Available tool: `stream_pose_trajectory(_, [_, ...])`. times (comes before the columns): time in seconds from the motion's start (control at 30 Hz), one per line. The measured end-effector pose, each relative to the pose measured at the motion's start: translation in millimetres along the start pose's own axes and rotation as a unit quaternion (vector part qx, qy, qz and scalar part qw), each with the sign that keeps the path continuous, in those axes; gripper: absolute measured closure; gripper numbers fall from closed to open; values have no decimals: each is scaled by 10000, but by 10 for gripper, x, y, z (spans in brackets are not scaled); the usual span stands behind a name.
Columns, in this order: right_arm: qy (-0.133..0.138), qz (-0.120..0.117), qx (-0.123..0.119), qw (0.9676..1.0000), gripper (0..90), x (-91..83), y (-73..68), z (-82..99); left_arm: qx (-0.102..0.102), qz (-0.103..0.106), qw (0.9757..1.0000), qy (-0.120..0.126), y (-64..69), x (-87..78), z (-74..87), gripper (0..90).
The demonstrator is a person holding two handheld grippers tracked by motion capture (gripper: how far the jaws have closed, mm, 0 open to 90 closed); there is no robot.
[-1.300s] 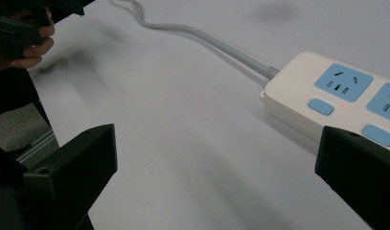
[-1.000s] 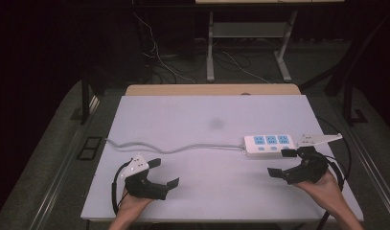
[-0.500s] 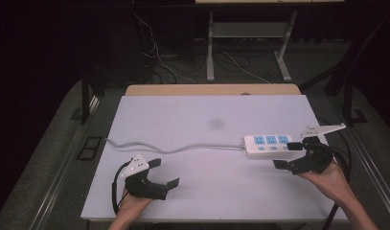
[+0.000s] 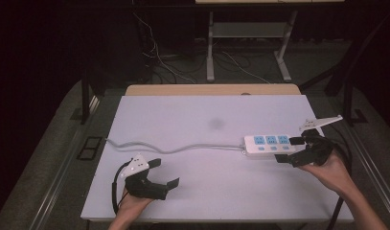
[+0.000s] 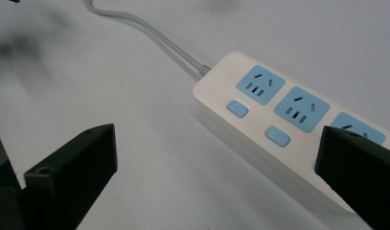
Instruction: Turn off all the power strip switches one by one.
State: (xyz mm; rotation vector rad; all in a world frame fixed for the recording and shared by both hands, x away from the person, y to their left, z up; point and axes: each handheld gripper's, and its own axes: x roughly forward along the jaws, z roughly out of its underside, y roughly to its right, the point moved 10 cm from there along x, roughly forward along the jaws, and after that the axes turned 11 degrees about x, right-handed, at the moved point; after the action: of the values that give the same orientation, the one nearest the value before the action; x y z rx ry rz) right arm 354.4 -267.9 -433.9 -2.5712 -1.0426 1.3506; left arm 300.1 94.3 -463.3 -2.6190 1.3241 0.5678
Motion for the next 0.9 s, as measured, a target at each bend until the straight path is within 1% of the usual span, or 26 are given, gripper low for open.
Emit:
stream_pose_trajectory(0.1, [-62, 105, -21, 9999, 5, -7, 51, -23, 7, 5, 10000, -10, 5, 2, 0, 0])
stream_pose_trajectory(0.17, [-75, 125, -47, 9999, 6, -9, 83, -44, 11, 0, 10000, -16, 4, 2, 1, 0])
stream_pose_trajectory(0.27, [-167, 189, -27, 9997, 6, 6, 139, -57, 7, -25, 10000, -42, -3, 5, 8, 0])
stream_pose_trajectory(0.4, [-320, 342, -33, 9989, 6, 35, 216, -67, -1, -49, 10000, -41, -14, 2, 7, 0])
stream_pose_trajectory(0.43, [-347, 419, -55, 9985, 6, 43, 238, -71, -9, -50, 10000, -36, -16, 2, 7, 0])
stream_pose_trajectory(0.47, [-373, 499, -69, 9980, 42, 50, 262, -75, -14, -50, 10000, -33, -17, 2, 8, 0])
stream_pose_trajectory(0.5, [-372, 493, -96, 9980, 68, 49, 272, -83, -13, -46, 10000, -36, -16, 2, 9, 0])
stream_pose_trajectory(0.53, [-351, 490, -129, 9981, 68, 50, 282, -91, -1, -50, 10000, -54, -16, 3, 12, 0])
stream_pose_trajectory(0.67, [-360, 565, -112, 9977, 69, 55, 352, -111, 1, -56, 9999, -93, -20, 6, 19, 0])
stream_pose_trajectory(0.7, [-354, 586, -116, 9976, 94, 57, 373, -117, -7, -57, 9999, -86, -20, 6, 18, 0])
stream_pose_trajectory(0.73, [-335, 564, -98, 9978, 167, 53, 385, -124, -3, -59, 9999, -87, -21, 5, 17, 0])
stream_pose_trajectory(0.77, [-298, 542, -89, 9980, 172, 50, 398, -134, -6, -62, 9999, -83, -21, 5, 16, 0])
stream_pose_trajectory(0.8, [-280, 580, -83, 9979, 192, 50, 422, -142, -9, -64, 9999, -79, -21, 5, 15, 0])
stream_pose_trajectory(0.83, [-271, 579, -57, 9979, 262, 50, 439, -149, -11, -65, 9999, -77, -21, 4, 15, 0])
stream_pose_trajectory(0.9, [-243, 573, -13, 9981, 349, 52, 466, -160, -16, -67, 9999, -84, -23, 3, 16, 0])
